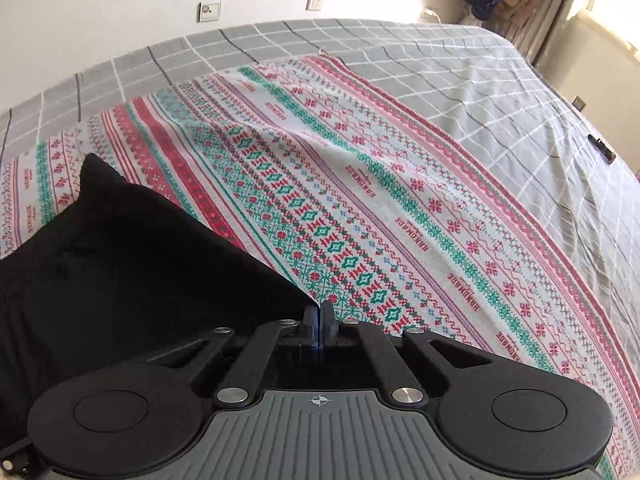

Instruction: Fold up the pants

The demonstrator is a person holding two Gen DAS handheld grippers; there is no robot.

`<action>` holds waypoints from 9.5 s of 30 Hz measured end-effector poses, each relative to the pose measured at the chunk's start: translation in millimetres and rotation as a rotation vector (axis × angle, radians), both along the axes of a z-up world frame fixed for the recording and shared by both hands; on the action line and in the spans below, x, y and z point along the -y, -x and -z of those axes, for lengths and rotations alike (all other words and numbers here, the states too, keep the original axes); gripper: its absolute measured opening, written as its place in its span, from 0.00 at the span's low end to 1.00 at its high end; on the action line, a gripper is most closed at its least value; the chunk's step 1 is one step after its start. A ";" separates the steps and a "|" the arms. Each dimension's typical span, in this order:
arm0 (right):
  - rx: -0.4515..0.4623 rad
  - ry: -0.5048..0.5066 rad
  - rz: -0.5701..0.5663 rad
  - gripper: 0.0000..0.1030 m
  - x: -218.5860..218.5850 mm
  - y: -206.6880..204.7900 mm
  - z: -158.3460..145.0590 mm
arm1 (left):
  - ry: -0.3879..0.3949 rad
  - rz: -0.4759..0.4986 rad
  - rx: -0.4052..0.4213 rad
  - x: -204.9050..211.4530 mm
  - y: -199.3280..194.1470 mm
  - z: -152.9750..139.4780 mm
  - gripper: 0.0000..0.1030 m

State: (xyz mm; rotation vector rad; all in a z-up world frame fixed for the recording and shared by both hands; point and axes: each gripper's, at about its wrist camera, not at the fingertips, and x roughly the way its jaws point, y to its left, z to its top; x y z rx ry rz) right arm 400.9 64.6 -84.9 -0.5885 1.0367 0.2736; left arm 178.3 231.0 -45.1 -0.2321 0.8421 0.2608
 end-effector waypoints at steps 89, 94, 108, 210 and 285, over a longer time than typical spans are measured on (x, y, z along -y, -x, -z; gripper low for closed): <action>0.446 -0.899 0.935 0.02 283.1 314.7 -101.4 | 0.159 -0.033 0.297 -33.7 85.5 -56.6 0.11; 0.490 -0.734 0.791 0.01 236.8 352.5 -147.9 | 0.058 0.019 0.259 -39.4 94.4 -71.1 0.11; 0.128 -0.542 0.738 0.01 180.6 418.8 -93.6 | -0.256 0.119 -0.095 -34.1 115.7 -31.4 0.12; 0.278 -0.971 1.220 0.55 445.3 381.7 -69.3 | 0.163 0.809 0.025 355.7 73.4 -0.6 0.36; 0.422 -0.064 1.374 0.00 362.5 636.5 -90.9 | -0.139 1.451 0.066 283.7 224.8 17.5 0.10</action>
